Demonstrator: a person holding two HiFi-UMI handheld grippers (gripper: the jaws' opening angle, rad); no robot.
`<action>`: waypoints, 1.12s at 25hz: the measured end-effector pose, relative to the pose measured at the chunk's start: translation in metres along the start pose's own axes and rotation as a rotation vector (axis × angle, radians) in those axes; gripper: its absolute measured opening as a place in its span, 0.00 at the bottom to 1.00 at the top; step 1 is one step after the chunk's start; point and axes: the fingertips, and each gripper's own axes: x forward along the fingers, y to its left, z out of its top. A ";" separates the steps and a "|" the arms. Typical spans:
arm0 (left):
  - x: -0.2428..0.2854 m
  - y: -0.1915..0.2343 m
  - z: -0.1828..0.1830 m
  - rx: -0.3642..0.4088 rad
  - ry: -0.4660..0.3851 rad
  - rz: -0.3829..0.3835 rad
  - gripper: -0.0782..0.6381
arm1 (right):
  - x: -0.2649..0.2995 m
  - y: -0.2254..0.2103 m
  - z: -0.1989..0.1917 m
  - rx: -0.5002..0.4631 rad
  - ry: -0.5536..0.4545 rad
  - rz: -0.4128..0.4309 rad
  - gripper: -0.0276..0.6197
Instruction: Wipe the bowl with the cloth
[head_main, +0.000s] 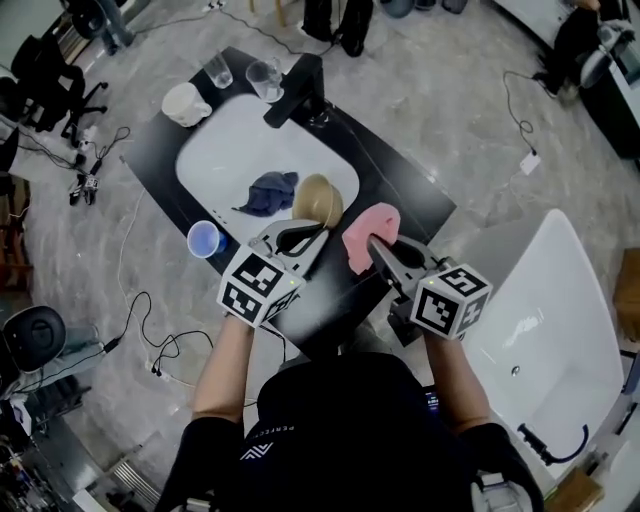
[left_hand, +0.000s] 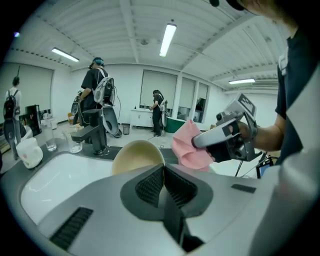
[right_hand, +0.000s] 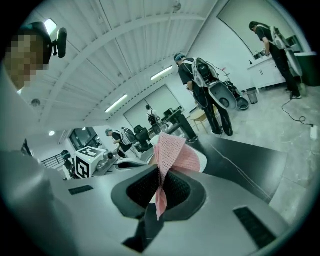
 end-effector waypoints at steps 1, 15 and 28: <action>-0.006 0.000 0.000 -0.016 -0.013 0.000 0.13 | 0.000 0.007 0.004 -0.019 -0.007 0.012 0.11; -0.076 -0.005 0.023 -0.219 -0.241 -0.086 0.13 | 0.006 0.102 0.030 -0.311 -0.018 0.220 0.11; -0.124 -0.036 0.035 -0.154 -0.323 -0.231 0.13 | 0.018 0.148 0.027 -0.530 0.013 0.273 0.11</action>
